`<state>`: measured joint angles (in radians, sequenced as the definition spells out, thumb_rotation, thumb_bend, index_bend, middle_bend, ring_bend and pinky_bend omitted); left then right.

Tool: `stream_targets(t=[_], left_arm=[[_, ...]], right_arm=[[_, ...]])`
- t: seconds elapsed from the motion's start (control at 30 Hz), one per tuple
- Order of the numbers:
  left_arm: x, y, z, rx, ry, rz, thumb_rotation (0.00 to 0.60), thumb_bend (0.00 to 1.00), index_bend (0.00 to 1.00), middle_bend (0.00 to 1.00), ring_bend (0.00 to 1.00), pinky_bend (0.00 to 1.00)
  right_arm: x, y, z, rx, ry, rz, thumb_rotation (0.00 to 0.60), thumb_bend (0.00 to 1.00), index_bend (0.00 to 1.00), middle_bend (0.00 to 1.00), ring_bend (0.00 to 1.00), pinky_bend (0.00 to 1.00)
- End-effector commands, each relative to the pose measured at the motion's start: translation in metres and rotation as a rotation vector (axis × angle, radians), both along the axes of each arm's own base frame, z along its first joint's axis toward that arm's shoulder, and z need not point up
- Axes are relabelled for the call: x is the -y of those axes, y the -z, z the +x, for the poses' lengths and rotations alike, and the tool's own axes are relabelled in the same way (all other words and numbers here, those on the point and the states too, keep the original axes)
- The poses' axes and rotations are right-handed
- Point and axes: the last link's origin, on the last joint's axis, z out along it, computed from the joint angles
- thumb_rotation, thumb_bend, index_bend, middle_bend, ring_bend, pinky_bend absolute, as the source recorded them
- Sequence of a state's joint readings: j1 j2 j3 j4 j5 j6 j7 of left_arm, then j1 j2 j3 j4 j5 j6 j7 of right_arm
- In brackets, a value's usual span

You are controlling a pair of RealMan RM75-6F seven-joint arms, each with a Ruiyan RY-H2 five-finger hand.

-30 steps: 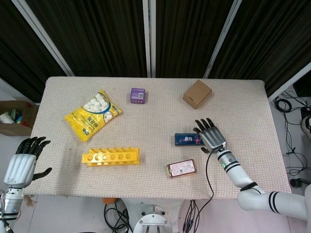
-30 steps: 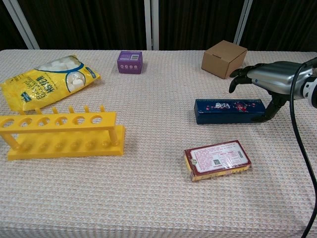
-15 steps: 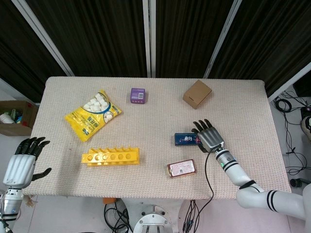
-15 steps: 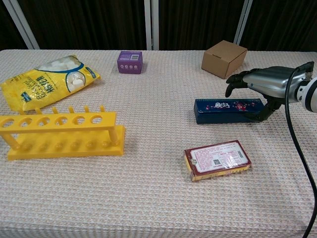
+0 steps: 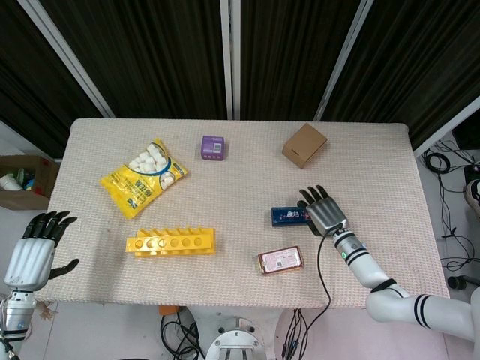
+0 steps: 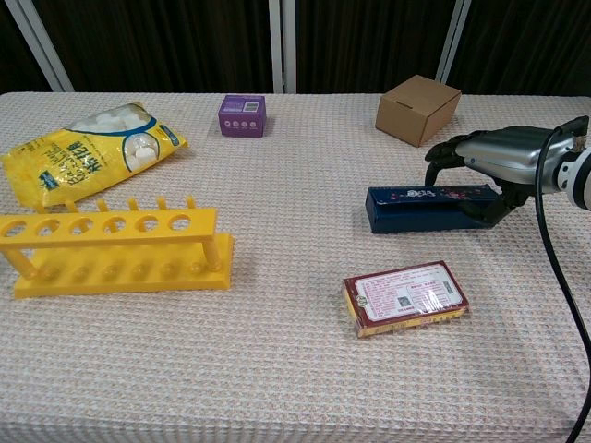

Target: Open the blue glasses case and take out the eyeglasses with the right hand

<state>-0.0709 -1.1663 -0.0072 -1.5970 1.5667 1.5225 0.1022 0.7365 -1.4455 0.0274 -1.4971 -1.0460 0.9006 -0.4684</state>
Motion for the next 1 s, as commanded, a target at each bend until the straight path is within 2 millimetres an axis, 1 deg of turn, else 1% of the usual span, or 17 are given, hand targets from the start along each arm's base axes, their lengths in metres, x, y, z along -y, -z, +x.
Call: stream_targets(t=[0.03,0.17,0.27,0.37,0.5,0.6,0.7,0.77,0.87,0.93,1.0], left_arm=[[0.000,0.000,0.000,0.001,0.001,-0.001,0.600,0.02,0.22,0.16,0.12,0.14],[-0.001,0.001,0.000,0.001,0.002,-0.003,0.600,0.02,0.22,0.16,0.12,0.14],[-0.001,0.001,0.000,0.000,0.002,-0.003,0.600,0.02,0.22,0.16,0.12,0.14],[-0.001,0.001,0.001,0.000,0.002,-0.005,0.600,0.02,0.22,0.16,0.12,0.14],[-0.001,0.001,0.002,-0.003,0.003,-0.009,0.600,0.02,0.22,0.16,0.12,0.14],[0.000,0.000,0.002,-0.006,-0.001,-0.008,0.600,0.02,0.22,0.16,0.12,0.14],[0.001,-0.002,0.000,-0.007,-0.009,-0.004,0.600,0.02,0.22,0.16,0.12,0.14],[0.002,-0.002,-0.001,-0.008,-0.014,-0.003,0.600,0.02,0.22,0.16,0.12,0.14],[0.003,-0.002,-0.003,-0.004,-0.021,-0.001,0.600,0.02,0.22,0.16,0.12,0.14],[0.003,-0.002,-0.003,-0.002,-0.022,0.000,0.600,0.02,0.22,0.16,0.12,0.14],[0.002,-0.001,-0.003,-0.001,-0.019,-0.002,0.600,0.02,0.22,0.16,0.12,0.14]], right_arm=[[0.000,0.000,0.001,0.000,-0.002,0.000,0.600,0.54,0.29,0.10,0.00,0.00],[0.003,0.001,0.004,0.010,0.002,0.005,0.600,0.64,0.32,0.10,0.00,0.00],[0.010,0.002,0.009,0.028,0.008,0.006,0.600,0.68,0.34,0.11,0.00,0.00],[0.021,0.004,0.016,0.041,0.019,0.006,0.600,0.69,0.34,0.12,0.00,0.00],[0.045,0.008,0.028,0.044,0.043,-0.009,0.600,0.69,0.34,0.11,0.00,0.00],[0.057,0.010,0.035,0.041,0.044,-0.026,0.600,0.70,0.29,0.10,0.00,0.00],[0.063,0.006,0.042,0.056,0.037,-0.048,0.600,0.70,0.19,0.09,0.00,0.00],[0.062,0.000,0.044,0.072,0.026,-0.065,0.600,0.70,0.15,0.08,0.00,0.00],[0.052,-0.011,0.045,0.092,-0.012,-0.072,0.600,0.74,0.15,0.08,0.00,0.00],[0.038,-0.016,0.042,0.090,-0.052,-0.046,0.600,0.76,0.15,0.08,0.00,0.00],[0.021,-0.018,0.036,0.069,-0.098,0.000,0.600,0.78,0.18,0.08,0.00,0.00]])
